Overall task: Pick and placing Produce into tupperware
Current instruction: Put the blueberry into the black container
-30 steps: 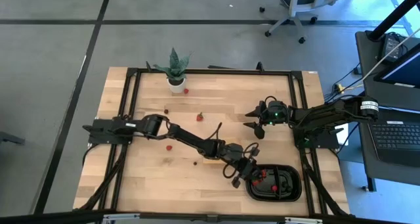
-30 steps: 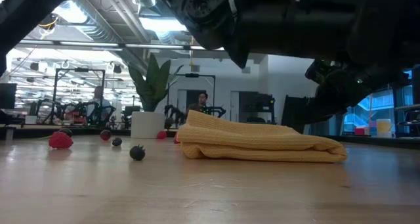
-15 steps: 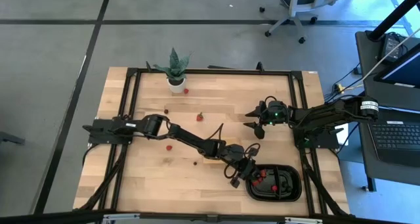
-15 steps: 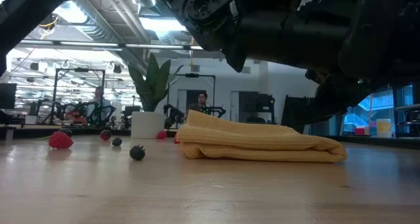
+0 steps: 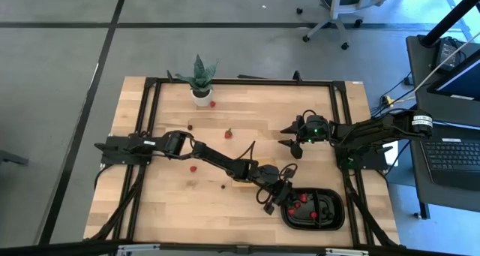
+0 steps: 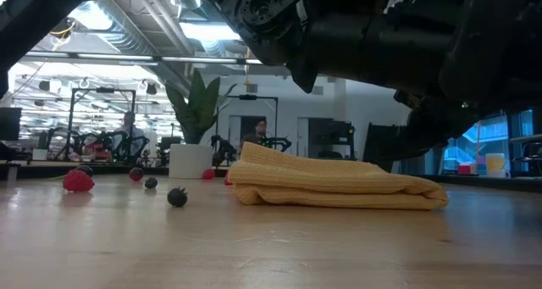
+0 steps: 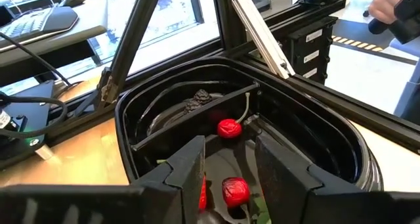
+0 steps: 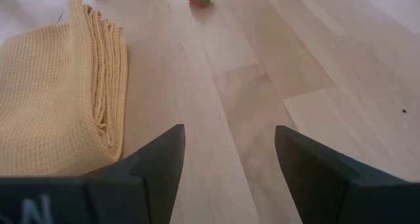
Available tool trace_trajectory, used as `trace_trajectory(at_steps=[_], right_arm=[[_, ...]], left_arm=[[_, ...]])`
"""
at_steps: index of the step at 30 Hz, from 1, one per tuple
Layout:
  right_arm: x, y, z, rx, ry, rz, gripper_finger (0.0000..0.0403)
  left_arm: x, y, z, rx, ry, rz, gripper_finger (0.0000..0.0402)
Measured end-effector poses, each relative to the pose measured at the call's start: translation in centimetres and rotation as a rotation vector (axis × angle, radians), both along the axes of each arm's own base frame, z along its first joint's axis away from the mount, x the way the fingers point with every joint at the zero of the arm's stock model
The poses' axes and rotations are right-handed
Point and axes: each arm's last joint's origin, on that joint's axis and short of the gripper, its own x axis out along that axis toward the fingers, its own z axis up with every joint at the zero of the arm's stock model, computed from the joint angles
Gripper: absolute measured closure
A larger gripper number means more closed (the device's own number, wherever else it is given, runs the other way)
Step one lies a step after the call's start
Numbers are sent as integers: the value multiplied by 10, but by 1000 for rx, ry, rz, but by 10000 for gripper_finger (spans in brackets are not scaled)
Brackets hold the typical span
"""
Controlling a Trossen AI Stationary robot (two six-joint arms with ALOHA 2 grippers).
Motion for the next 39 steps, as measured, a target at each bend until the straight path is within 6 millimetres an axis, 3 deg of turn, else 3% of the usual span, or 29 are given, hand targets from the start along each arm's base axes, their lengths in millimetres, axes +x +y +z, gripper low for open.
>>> trace_trajectory(at_steps=[7, 13, 22, 27, 32, 39], right_arm=[[-1, 0, -2, 5, 18, 0, 166], [-4, 1, -6, 21, 76, 0, 166], [-5, 1, -8, 28, 92, -1, 166], [-5, 1, -8, 26, 91, -1, 166], [-5, 1, -8, 29, 95, -1, 166], [-5, 2, -9, 30, 100, -1, 166]], left_arm=[[-2, 3, 3, 41, 47, 96, 274], [-18, 23, 41, 99, 244, 176, 274], [-70, 49, 75, 116, 739, 279, 274], [-90, 49, 72, 101, 880, 365, 274], [-110, 42, 46, 90, 996, 416, 274], [-136, 27, 35, 30, 1017, 466, 274]])
